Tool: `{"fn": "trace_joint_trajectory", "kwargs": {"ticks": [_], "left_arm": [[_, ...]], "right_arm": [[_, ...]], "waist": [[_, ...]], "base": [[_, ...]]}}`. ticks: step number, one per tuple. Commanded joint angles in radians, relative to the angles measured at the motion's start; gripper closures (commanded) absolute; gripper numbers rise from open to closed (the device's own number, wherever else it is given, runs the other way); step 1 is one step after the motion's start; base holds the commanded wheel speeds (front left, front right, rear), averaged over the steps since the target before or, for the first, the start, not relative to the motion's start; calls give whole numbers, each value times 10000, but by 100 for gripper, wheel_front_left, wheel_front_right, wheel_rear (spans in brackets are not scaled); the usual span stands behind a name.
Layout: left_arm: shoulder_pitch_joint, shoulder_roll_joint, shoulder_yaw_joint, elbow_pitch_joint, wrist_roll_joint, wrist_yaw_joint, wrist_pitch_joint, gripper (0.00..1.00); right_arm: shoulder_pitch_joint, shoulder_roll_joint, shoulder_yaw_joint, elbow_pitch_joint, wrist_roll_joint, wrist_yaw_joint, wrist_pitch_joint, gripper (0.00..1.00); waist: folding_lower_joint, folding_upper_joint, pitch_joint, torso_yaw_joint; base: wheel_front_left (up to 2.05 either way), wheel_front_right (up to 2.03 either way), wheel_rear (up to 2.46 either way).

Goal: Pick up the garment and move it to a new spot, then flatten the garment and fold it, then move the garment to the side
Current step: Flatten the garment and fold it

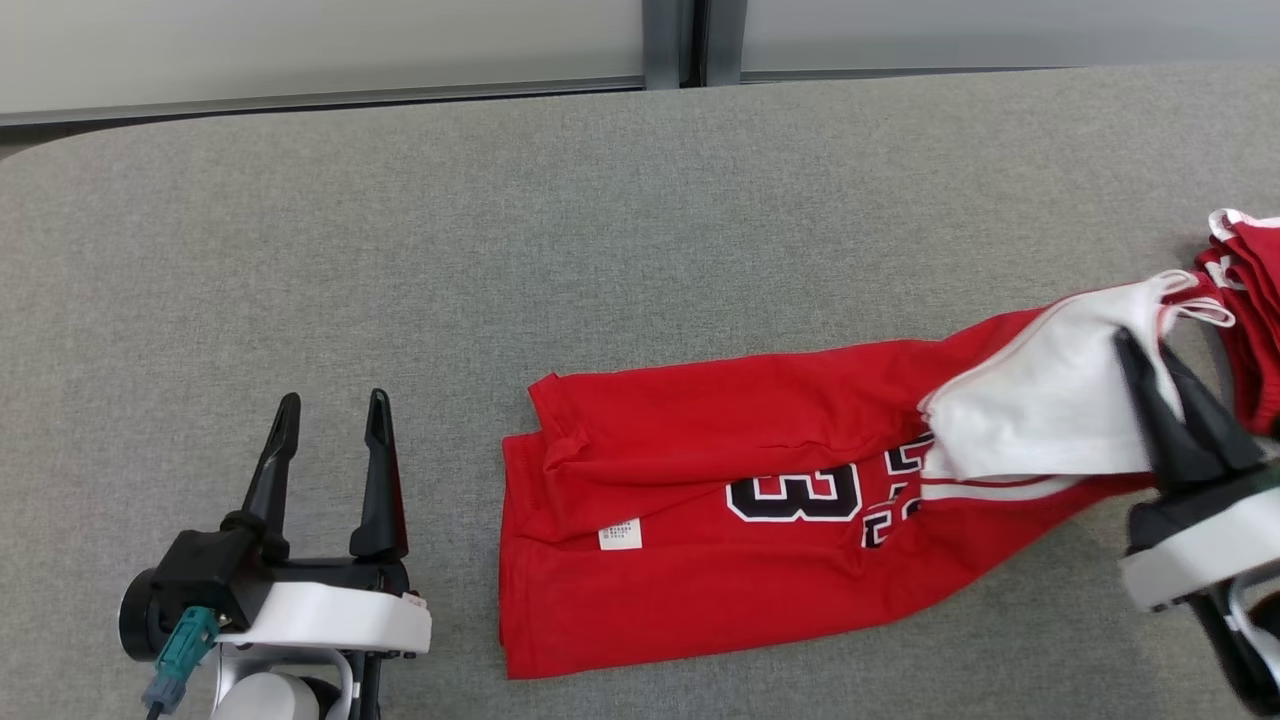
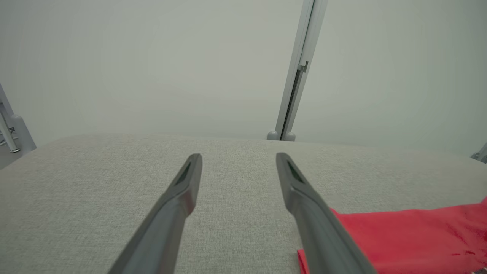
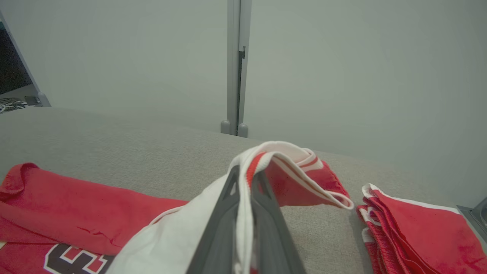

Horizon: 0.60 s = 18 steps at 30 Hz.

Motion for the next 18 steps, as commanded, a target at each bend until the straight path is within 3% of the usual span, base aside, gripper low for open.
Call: {"fn": "trace_joint_trajectory", "kwargs": {"ticks": [1,6,7,11,18], "left_arm": [[16,-14,24,3,40,-43,-10,0],[-117,-109,-61,103,40,-149,-9,0],[-179,-137,-90,138,43,-184,-11,0],[-264,-261,-168,230,66,-251,-11,0],[-268,-390,-178,309,114,-347,-11,0]], "right_arm": [[-199,170,263,-540,-276,-17,313,100],[-782,777,2064,-1931,-416,-17,1308,100],[-1007,1073,2848,-1981,-246,-17,1575,100],[-1216,1959,4060,-1214,402,-10,1850,100],[-1494,3317,5061,613,1193,-8,1574,100]], "waist": [[0,0,-80,-41],[0,0,-223,66],[0,0,-241,174],[0,0,-283,486],[0,0,-147,860]], "base": [[0,0,0],[0,0,0],[0,0,0],[0,0,0],[0,0,0]]}}
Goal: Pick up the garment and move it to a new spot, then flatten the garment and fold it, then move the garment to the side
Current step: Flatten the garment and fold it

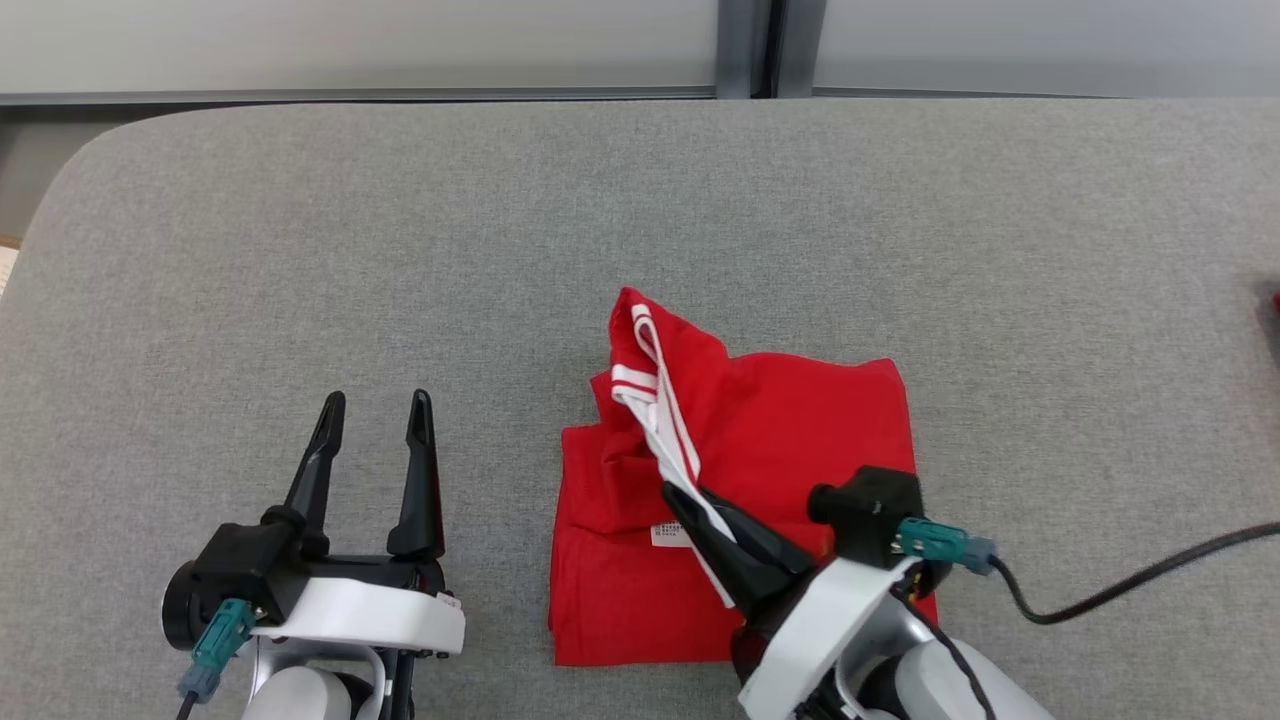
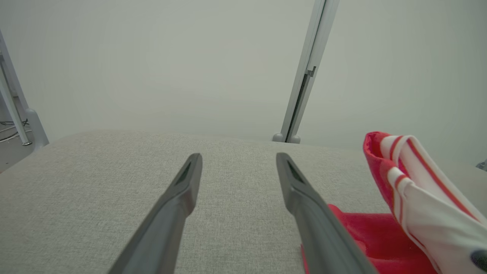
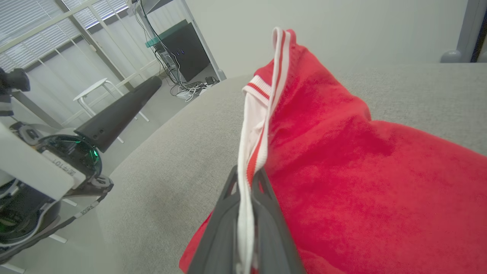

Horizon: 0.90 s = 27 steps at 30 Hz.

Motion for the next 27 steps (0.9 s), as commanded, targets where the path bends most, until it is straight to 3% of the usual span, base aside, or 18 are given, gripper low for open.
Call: {"fn": "trace_joint_trajectory", "kwargs": {"ticks": [1,2,3,4,5,10,14,20,27], "left_arm": [[-105,28,46,0,62,-8,-11,0],[-124,10,66,0,63,-15,-11,0],[-151,-10,75,8,76,-42,-11,0],[-180,-38,83,17,100,-66,-11,0],[-208,-49,102,15,129,-95,-11,0],[-257,-119,211,70,236,-136,-11,0],[-188,-97,282,134,362,-178,-11,0],[-27,52,377,156,544,-176,-11,0],[247,247,484,155,564,-126,-9,0]], "right_arm": [[-163,24,-8,113,62,3,-114,100],[-248,102,92,456,21,2,-144,100],[-295,225,149,712,155,2,-265,66],[-377,346,155,916,266,3,-390,8],[-498,400,188,1108,227,3,-506,0],[-855,538,141,1237,527,2,-1877,0],[-1061,229,-369,906,332,2,-2986,0],[-503,-588,-2356,327,-381,2,-3464,0],[987,-1237,-4650,-360,-1166,3,-3182,0]], "waist": [[-1,-1,74,66],[-1,-1,139,84],[-1,-1,189,111],[-1,-1,229,136],[-1,-1,284,149],[-1,-1,392,107],[-1,-1,350,-86],[-1,-1,152,-517],[-1,-1,-220,-888]], "base": [[0,0,0],[0,0,0],[0,0,0],[0,0,0],[0,0,0],[0,0,0],[0,0,0],[0,0,0],[0,0,0]]}}
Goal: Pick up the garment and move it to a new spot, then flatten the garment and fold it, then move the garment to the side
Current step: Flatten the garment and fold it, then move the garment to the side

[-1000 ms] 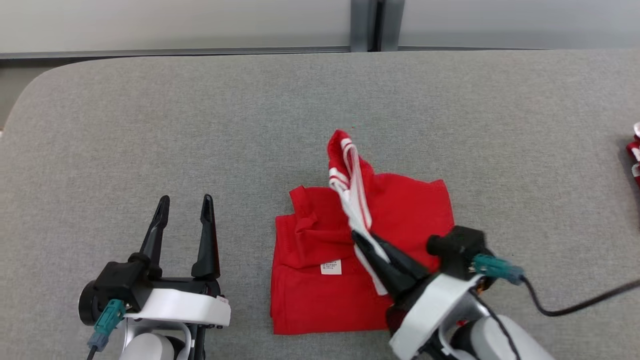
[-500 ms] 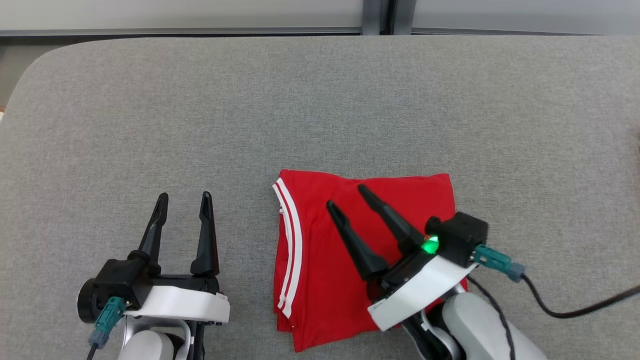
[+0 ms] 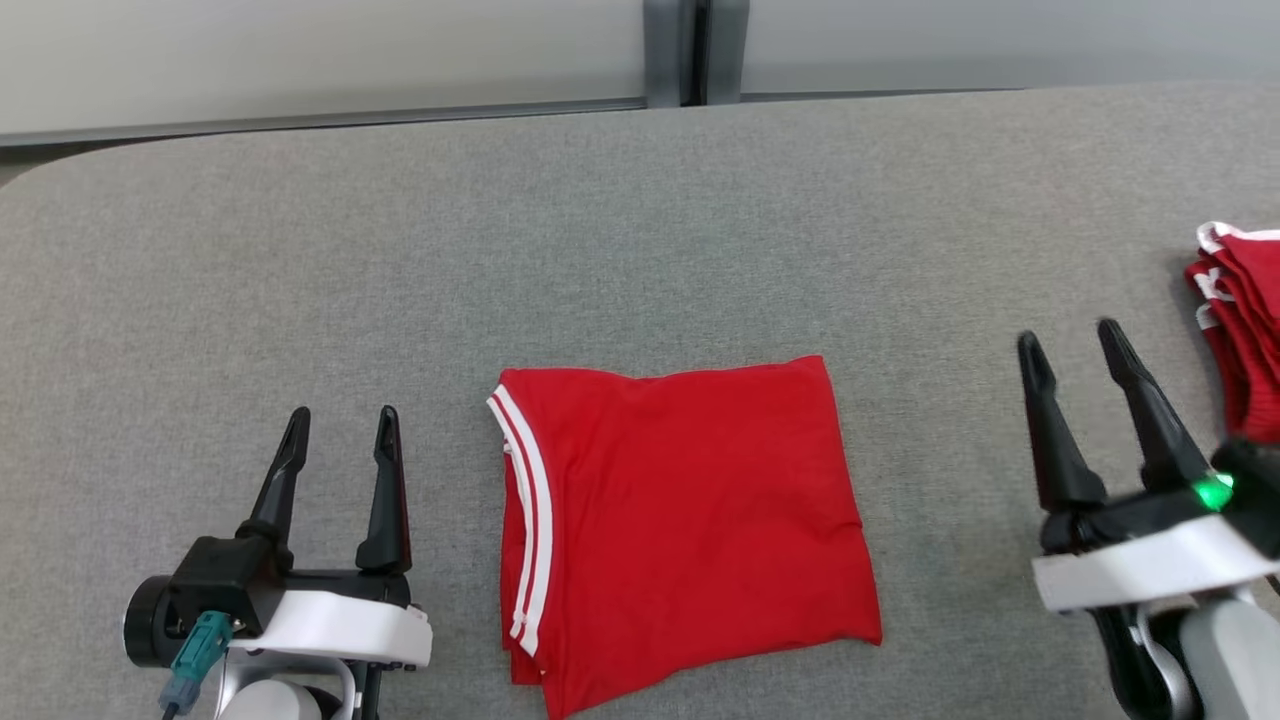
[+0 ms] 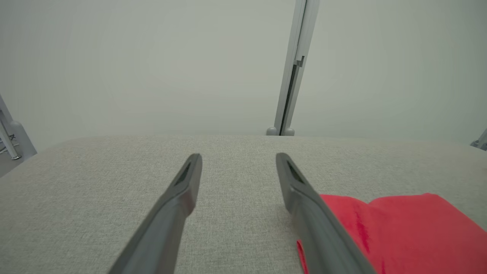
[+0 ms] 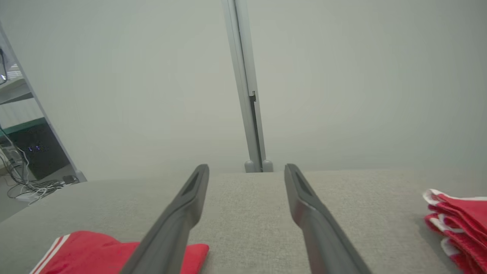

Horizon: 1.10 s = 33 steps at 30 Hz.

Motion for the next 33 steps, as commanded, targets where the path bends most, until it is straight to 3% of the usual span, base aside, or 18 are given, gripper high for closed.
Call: {"fn": "trace_joint_trajectory", "kwargs": {"ticks": [1,19,33], "left_arm": [[132,93,57,0,4,24,-4,0],[1721,591,83,40,-192,198,413,0],[2129,817,148,-271,-224,433,667,0]], "right_arm": [[467,-106,-305,-214,-205,1,137,0],[3275,117,-1419,-1826,-856,0,1457,0],[3934,514,-1849,-2436,-1108,0,2014,0]], "waist": [[0,-1,-214,-119],[0,-1,-2251,-59],[0,-1,-2625,-89]], "base": [[0,0,0],[0,0,0],[0,0,0]]}}
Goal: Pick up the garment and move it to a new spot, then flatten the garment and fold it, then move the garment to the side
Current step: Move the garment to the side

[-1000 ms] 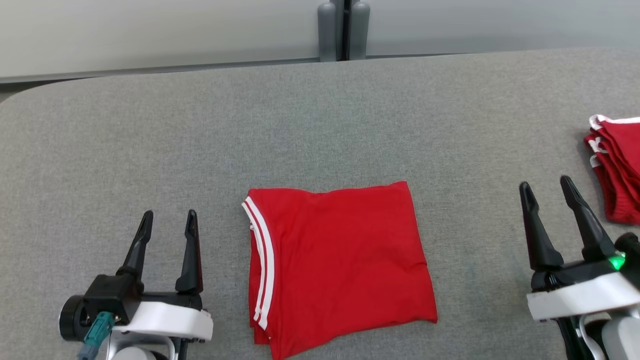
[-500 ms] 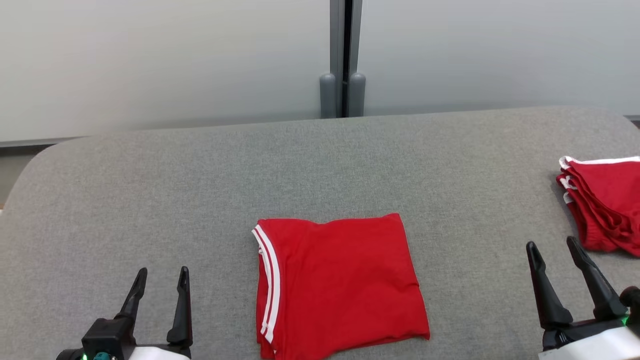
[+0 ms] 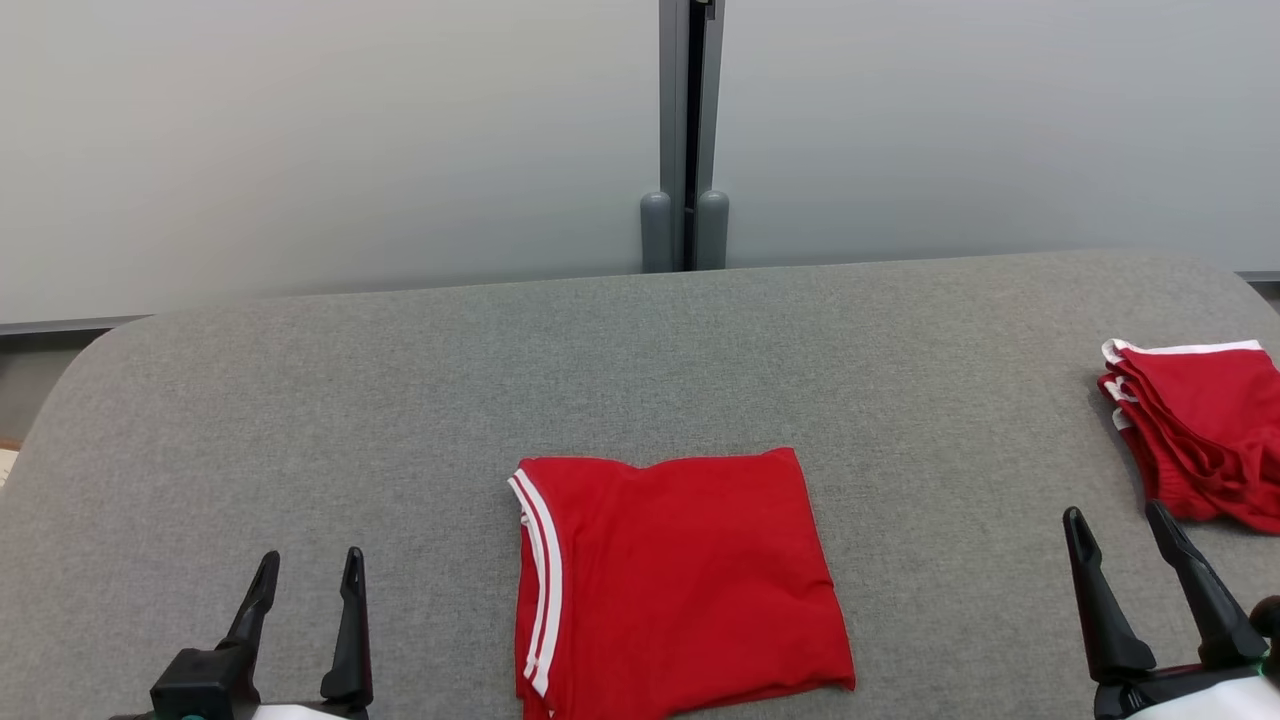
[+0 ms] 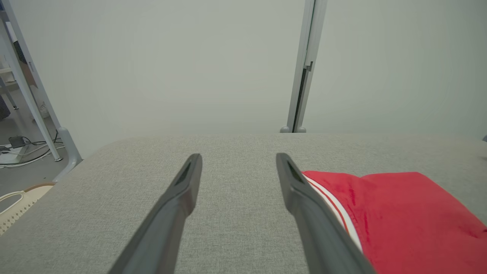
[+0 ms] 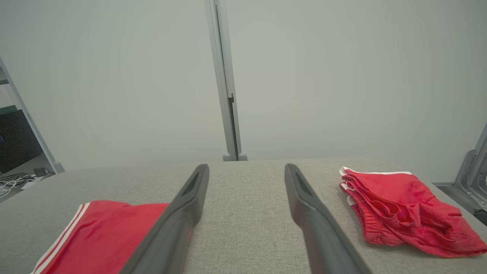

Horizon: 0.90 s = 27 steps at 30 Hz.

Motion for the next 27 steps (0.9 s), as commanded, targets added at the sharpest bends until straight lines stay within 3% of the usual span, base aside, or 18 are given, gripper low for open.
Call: {"fn": "trace_joint_trajectory", "kwargs": {"ticks": [1,17,27], "left_arm": [[88,81,36,-46,3,56,-6,0],[-254,83,-93,-86,-80,123,-13,0],[-1329,-189,-321,-408,42,29,-215,0]], "right_arm": [[61,20,-28,-61,-47,2,64,0],[-21,141,-57,-145,-137,2,323,0],[-677,-100,606,1052,240,2,300,0]], "waist": [[0,-1,5,-9],[0,-1,146,42],[0,-1,1208,1230]], "base": [[0,0,0],[0,0,0],[0,0,0]]}}
